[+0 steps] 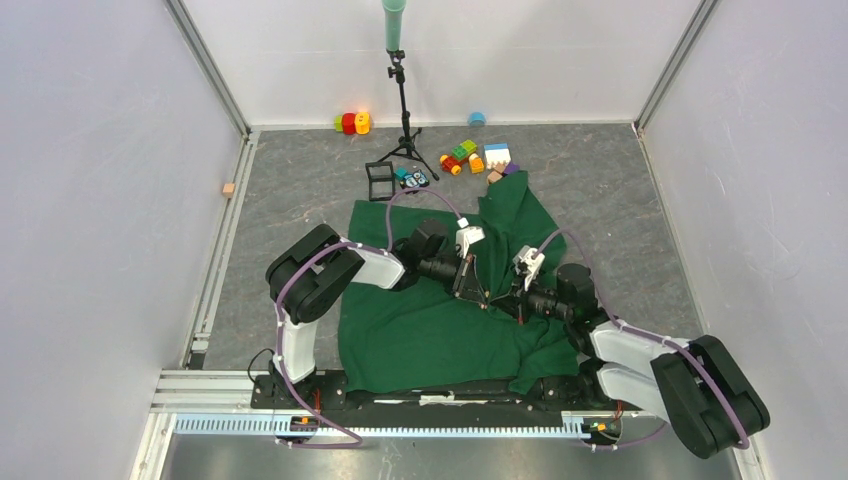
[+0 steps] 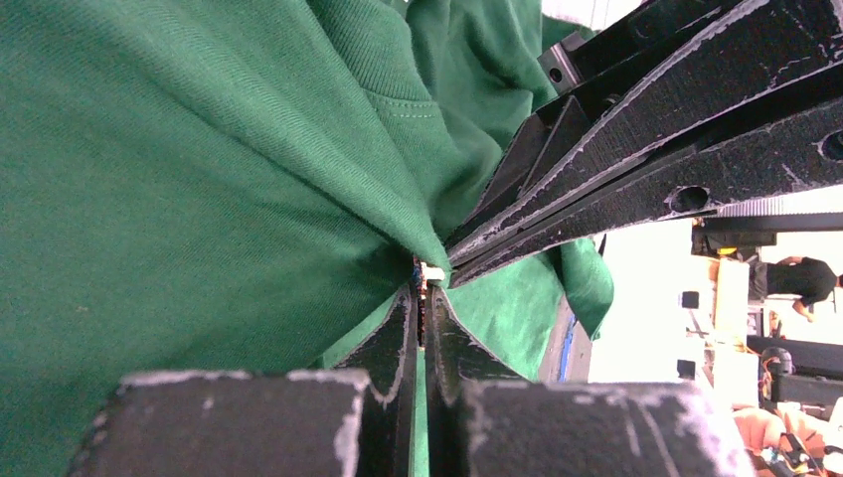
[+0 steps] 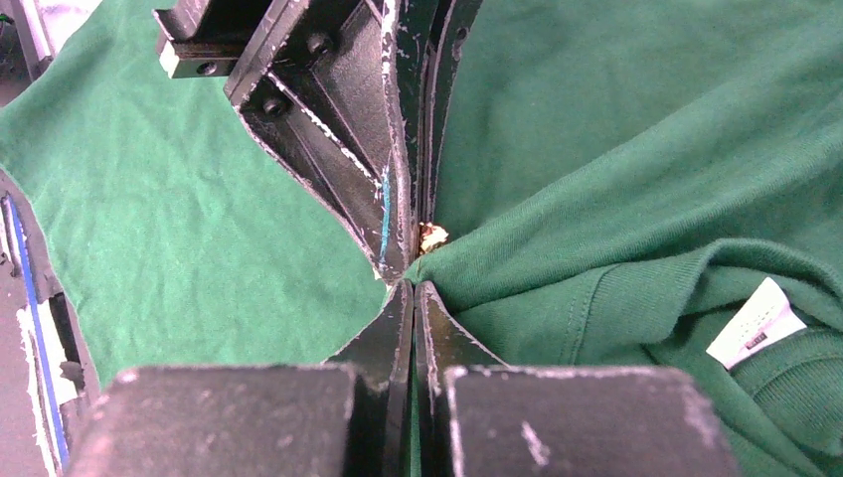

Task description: Pin the brooch onto the clothing

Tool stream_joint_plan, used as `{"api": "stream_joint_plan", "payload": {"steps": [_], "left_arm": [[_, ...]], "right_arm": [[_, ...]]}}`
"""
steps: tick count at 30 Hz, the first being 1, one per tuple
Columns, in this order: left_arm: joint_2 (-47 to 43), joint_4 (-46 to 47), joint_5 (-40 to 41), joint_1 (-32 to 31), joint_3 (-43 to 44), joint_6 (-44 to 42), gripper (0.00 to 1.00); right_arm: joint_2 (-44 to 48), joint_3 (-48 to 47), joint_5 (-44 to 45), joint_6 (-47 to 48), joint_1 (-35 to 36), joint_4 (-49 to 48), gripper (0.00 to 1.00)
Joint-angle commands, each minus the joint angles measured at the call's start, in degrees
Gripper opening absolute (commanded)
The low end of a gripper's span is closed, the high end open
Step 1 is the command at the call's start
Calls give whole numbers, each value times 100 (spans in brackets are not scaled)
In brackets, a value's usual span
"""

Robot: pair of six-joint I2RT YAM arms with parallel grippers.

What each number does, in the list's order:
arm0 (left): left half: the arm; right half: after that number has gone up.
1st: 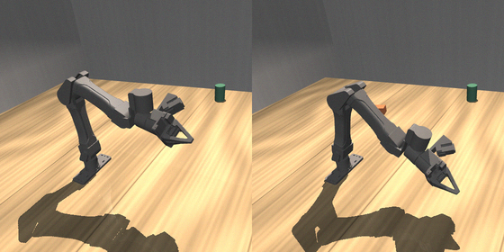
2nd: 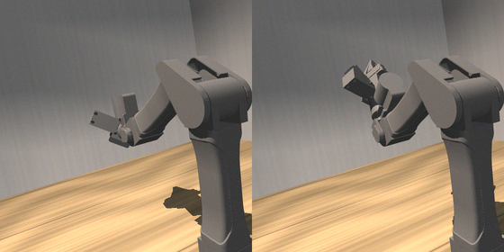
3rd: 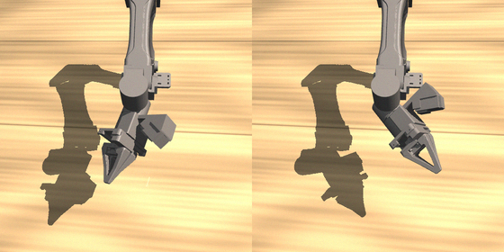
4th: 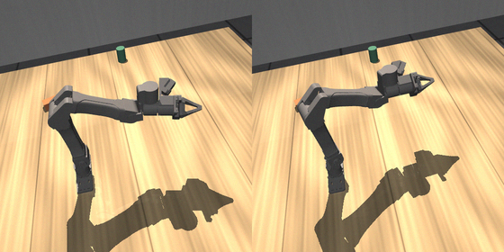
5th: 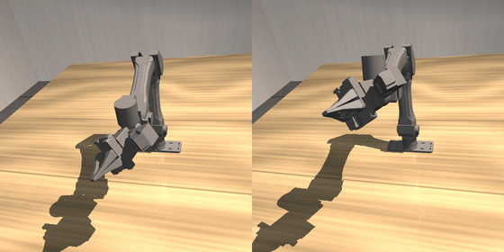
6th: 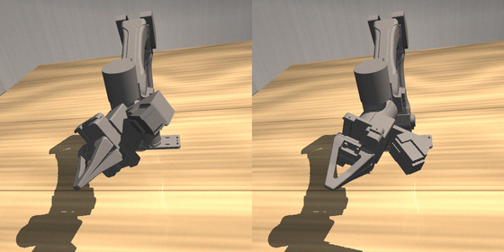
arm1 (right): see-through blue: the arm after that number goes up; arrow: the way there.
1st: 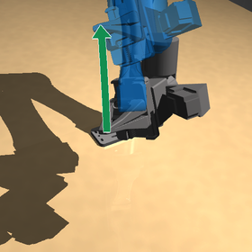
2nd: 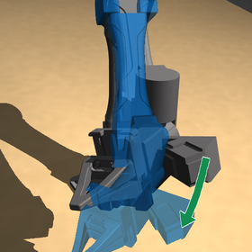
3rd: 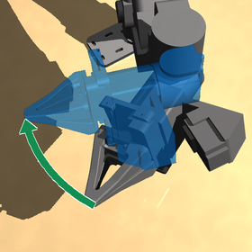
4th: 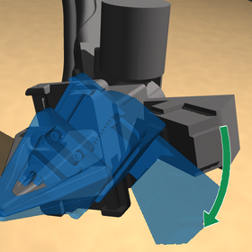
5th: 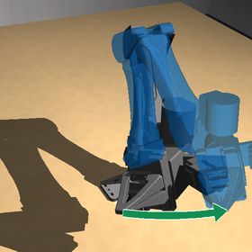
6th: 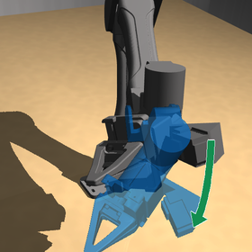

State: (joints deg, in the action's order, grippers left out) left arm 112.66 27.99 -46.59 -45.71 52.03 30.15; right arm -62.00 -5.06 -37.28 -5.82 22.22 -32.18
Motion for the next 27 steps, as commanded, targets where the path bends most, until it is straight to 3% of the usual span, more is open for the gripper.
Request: {"api": "stream_joint_plan", "payload": {"steps": [1, 27], "left_arm": [[-195, -318, -482, -102, 241, -448, 2], [-225, -969, -466, -383, 431, -1083, 2]], "right_arm": [[-204, -296, -78, 185, 150, -203, 0], [-1294, -1179, 57, 442, 345, 696, 0]]}}
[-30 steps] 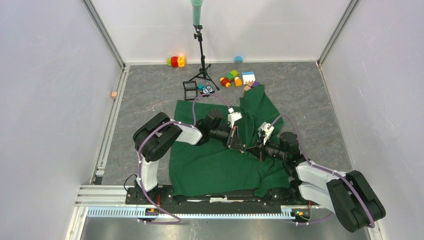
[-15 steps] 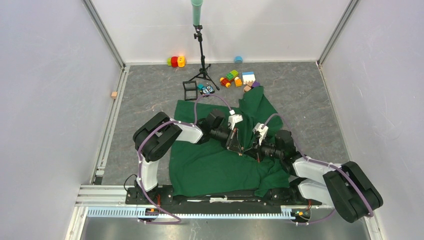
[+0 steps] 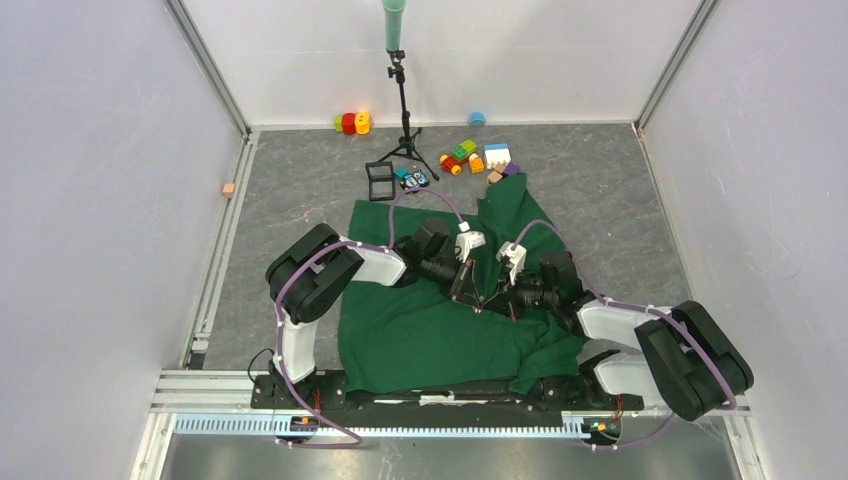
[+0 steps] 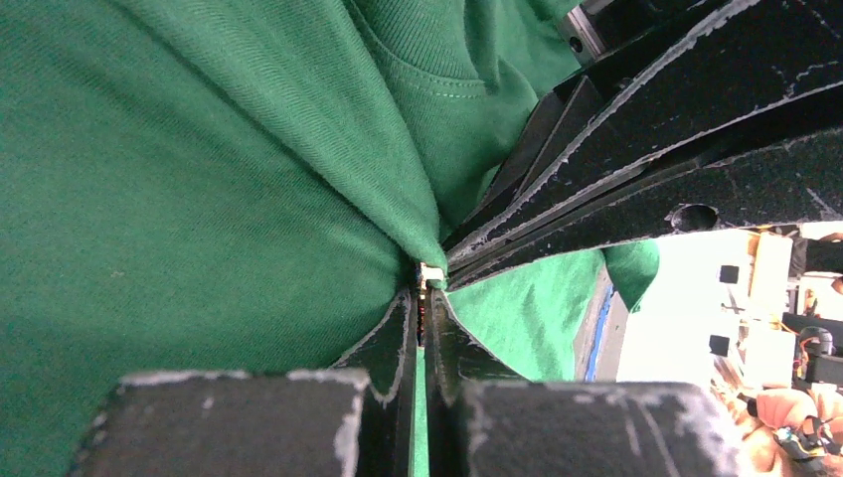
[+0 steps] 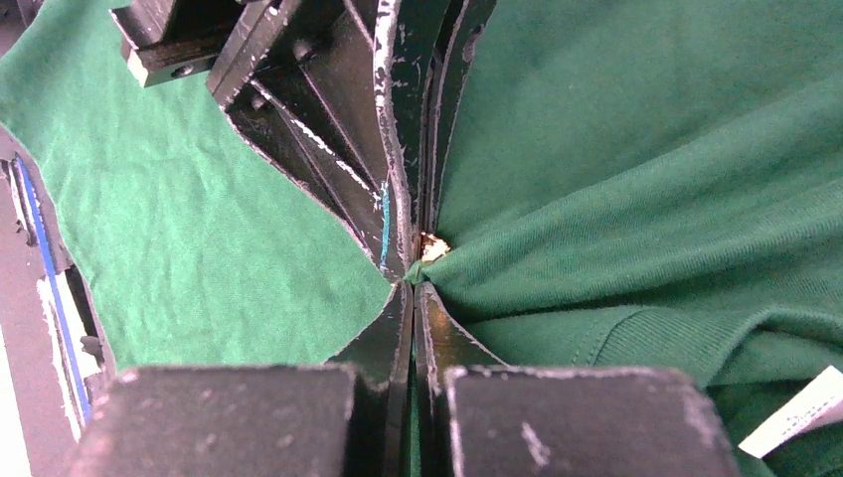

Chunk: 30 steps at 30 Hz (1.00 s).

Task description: Pin the brooch onto the clothing

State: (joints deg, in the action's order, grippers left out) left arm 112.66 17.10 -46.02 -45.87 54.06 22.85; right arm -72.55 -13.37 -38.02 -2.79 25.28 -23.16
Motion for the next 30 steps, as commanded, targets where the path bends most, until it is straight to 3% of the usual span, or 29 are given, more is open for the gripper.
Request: {"api": "stream_joint_plan", "payload": {"steps": [1, 21, 30], "left_arm": [[-231, 118, -518, -382, 227, -360, 2], [-698, 118, -288, -818, -22, -731, 2], [-1252, 118, 378, -1088, -413, -1072, 2]], "right_arm": [[-294, -371, 108, 131, 39, -215, 0], [-1388, -1186, -153, 45, 39, 387, 0], [-1779, -1510, -173, 2, 39, 674, 0]]}}
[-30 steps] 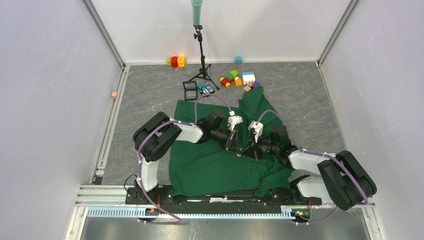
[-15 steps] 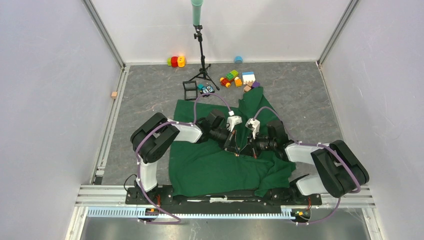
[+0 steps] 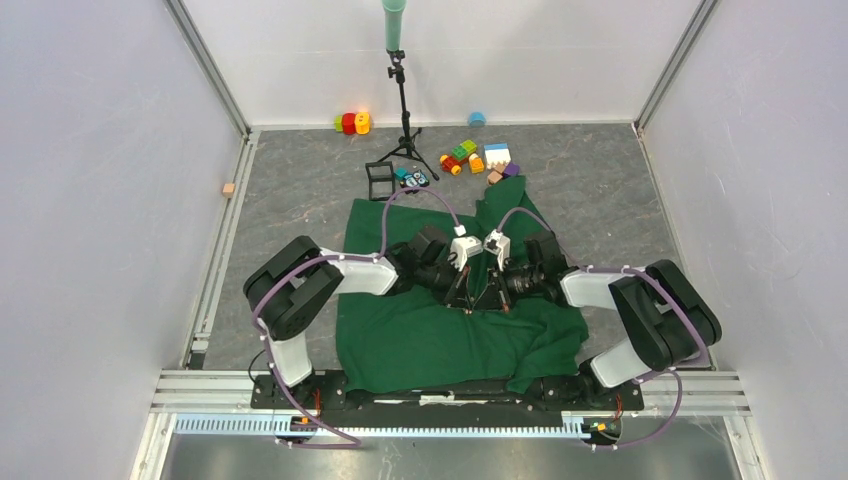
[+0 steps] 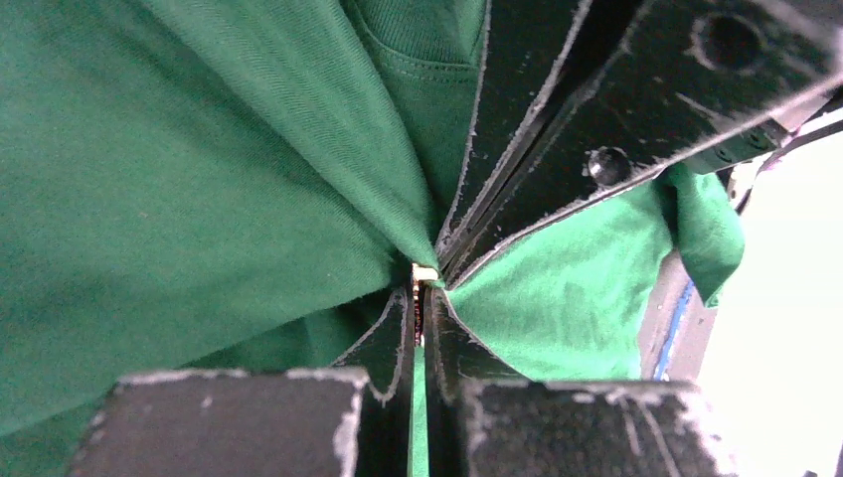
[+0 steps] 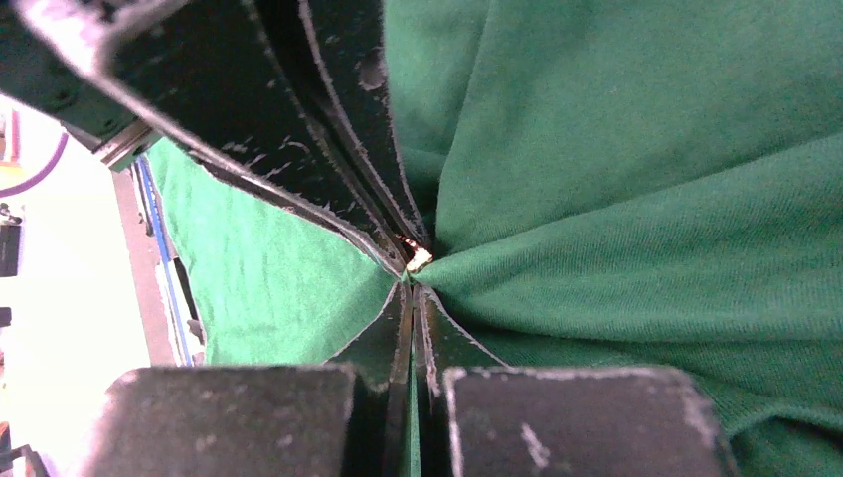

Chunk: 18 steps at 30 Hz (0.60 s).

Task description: Pin the brooch onto the clothing

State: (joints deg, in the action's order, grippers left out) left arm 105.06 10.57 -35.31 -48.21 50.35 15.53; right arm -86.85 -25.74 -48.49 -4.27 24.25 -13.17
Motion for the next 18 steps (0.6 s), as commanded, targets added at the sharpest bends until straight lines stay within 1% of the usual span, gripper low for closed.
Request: {"api": "stream_joint_plan", "payload": {"steps": [1, 4, 8, 12, 15, 18], "left_arm": [[-558, 771, -592, -882, -87, -384, 2], [-749, 853, -460, -923, -252, -404, 2], [-1004, 920, -468, -978, -400, -402, 2], [-1177, 848, -556, -1113, -366, -338, 2], [-1229, 876, -482, -1130, -339, -70, 2], [-1313, 888, -194, -1114, -396, 151, 2]], "right_arm": [[-350, -289, 876, 134, 144, -310, 0], [-231, -292, 863, 58, 142, -305, 0], [180, -301, 784, 55, 141, -89, 0], [744, -359, 791, 190, 167, 388, 0], [1209, -421, 856, 260, 185, 765, 0], [1699, -437, 999, 226, 194, 1062, 7]]}}
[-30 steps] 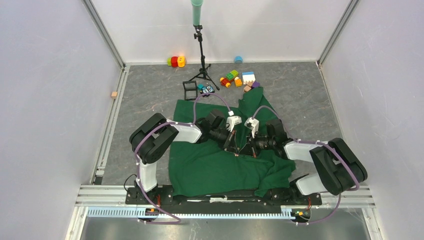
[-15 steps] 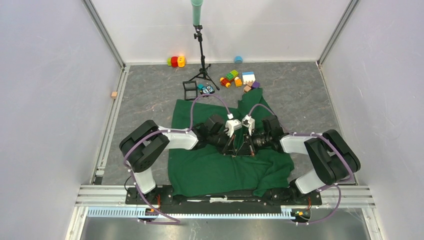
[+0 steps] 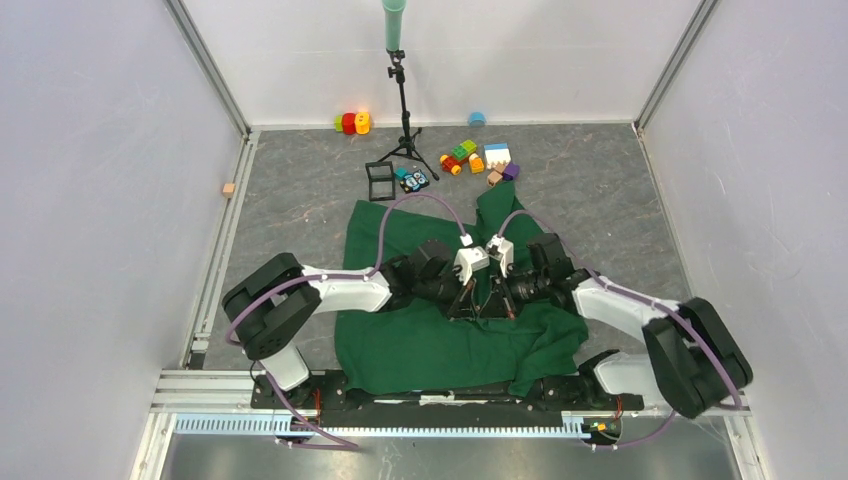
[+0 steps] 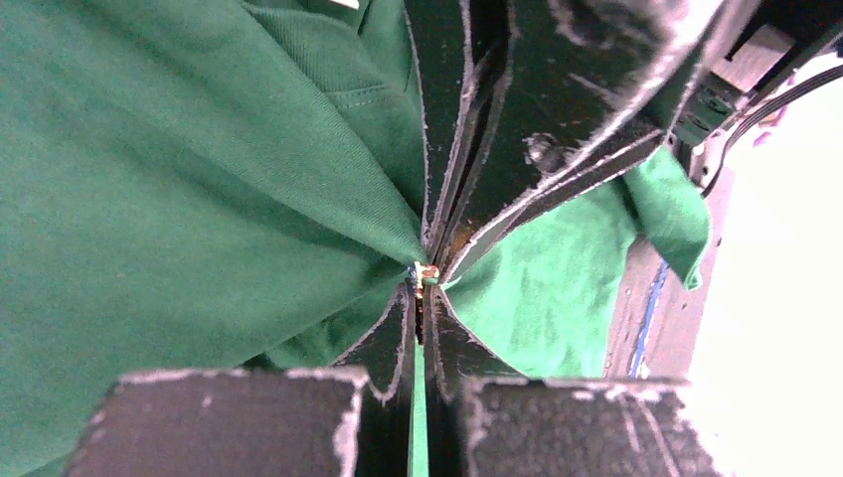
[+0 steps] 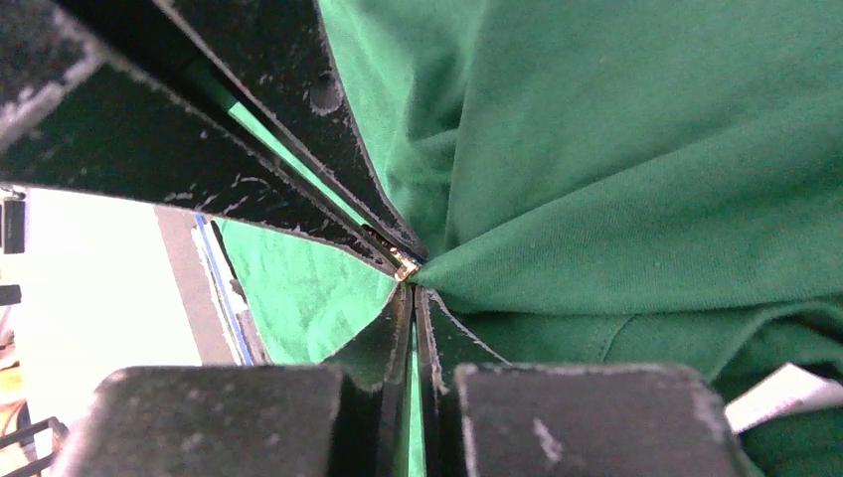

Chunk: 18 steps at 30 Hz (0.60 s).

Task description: Pin the brooch onto the clothing

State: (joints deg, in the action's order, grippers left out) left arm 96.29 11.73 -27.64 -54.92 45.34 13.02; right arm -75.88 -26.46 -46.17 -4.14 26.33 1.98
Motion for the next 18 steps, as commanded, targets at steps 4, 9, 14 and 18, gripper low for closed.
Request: {"api": "stream_joint_plan", "payload": {"steps": [4, 9, 14, 18], "left_arm": [[-392, 1279, -860, -362, -128, 888, 2], [-232, 2173, -1115, -175, -405, 1514, 2], [-318, 2320, -1361, 35, -511, 1544, 2], [-524, 2294, -1628, 121, -601, 1461, 2]], "right_arm": [[1270, -419, 942, 157, -16, 70, 18], [1810, -650, 1106, 309, -21, 721, 30], [2272, -715, 1308, 478, -22, 864, 48], [2641, -435, 1100, 481, -21, 172, 64]]}}
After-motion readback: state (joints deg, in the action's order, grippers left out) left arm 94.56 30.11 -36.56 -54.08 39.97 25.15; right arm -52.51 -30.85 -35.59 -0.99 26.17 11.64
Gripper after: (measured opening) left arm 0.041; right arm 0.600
